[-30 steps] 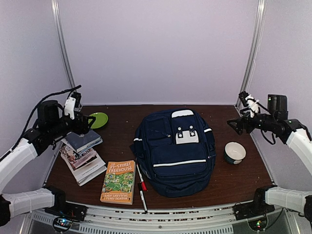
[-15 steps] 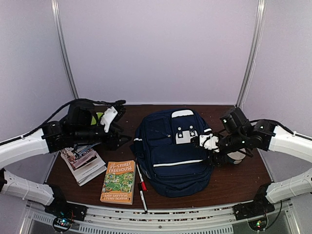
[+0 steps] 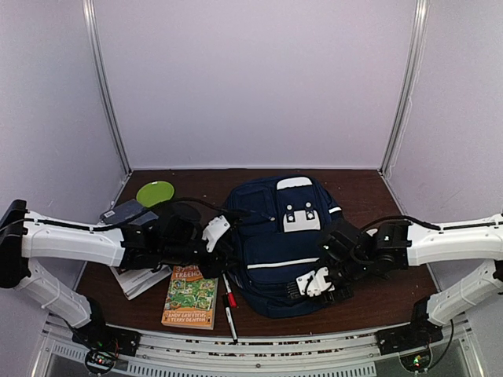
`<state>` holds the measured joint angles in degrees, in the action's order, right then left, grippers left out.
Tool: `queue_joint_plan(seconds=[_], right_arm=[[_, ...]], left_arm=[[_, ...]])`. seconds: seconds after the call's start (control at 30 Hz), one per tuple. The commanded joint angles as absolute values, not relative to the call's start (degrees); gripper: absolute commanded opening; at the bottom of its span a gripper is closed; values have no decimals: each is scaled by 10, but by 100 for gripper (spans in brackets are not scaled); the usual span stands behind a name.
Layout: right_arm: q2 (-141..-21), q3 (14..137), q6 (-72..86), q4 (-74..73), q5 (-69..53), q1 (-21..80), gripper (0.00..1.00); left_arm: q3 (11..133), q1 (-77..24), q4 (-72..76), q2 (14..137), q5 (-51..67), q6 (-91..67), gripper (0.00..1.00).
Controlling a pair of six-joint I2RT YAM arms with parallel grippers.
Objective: Pack the student bag
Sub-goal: Pick up the largest pocket of the bag from the student bag.
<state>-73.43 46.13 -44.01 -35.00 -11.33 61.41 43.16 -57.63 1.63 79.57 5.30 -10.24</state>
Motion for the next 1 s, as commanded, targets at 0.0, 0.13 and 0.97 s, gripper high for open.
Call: queue_joint_plan(seconds=[0.0, 0.13, 0.97], right_arm=[[-744, 451, -440, -338, -107, 626, 42], [-759, 450, -423, -324, -92, 626, 39], [-806, 535, -447, -398, -202, 566, 44]], left_arm=[[412, -575, 129, 819, 77, -141, 47], [408, -575, 127, 827, 62, -140, 49], [365, -645, 163, 834, 138, -114, 49]])
